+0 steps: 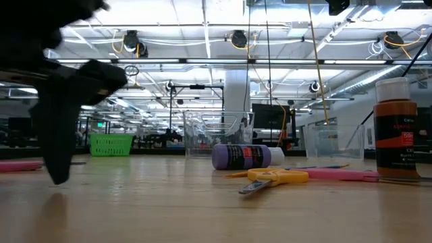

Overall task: Pick & Place Paint Supplies
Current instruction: Put the blue paint brush into the white bin

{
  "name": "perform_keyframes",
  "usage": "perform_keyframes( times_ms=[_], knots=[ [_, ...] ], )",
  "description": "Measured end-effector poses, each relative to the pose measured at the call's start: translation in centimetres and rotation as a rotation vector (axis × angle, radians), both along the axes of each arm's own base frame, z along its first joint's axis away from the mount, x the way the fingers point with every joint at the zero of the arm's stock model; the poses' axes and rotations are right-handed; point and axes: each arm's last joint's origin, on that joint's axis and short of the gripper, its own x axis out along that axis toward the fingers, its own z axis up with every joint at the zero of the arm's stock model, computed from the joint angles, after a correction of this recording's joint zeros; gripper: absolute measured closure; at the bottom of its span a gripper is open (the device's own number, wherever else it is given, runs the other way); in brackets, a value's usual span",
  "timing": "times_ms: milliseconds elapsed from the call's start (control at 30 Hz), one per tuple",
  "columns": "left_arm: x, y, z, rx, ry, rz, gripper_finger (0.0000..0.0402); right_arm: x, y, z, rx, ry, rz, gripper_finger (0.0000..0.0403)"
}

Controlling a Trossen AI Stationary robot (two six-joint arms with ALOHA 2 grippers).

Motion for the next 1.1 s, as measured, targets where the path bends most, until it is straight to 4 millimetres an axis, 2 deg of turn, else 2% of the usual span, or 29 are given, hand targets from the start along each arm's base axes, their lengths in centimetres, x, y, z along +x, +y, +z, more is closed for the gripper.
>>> perform_keyframes(
  times_ms=[333,533,600,667,800,900,1100],
  knots=[
    [0.9,0.8,0.2,-0.05,0.016,-0.005,0.0174,0.0,0.0,0.0,-0.002,0.002,0.0,0.0211],
    [1.5,0.4,4.1,0.081,0.059,-0.079,0.0174,0.0,0.0,0.0,-0.004,0.004,0.0,0.0211],
    [1.7,-0.8,5.9,0.074,0.028,-0.112,0.0174,0.0,0.0,-0.1,0.002,0.006,0.001,0.0211],
    [1.4,-2.2,6.8,0.037,0.018,-0.152,0.0174,0.0,0.0,-0.1,0.011,0.007,0.001,0.0211],
    [0.5,-4.2,6.8,-0.012,-0.008,-0.215,0.0174,0.0,0.0,-0.1,0.017,0.008,0.004,0.0211],
    [-0.1,-5.2,7.0,-0.039,-0.02,-0.178,0.0174,0.0,0.0,-0.1,0.018,0.006,0.004,0.0211],
    [-0.9,-7.6,5.4,-0.099,-0.035,-0.103,0.0174,0.0,0.0,-0.1,0.02,0.007,0.004,0.0211]
  ],
)
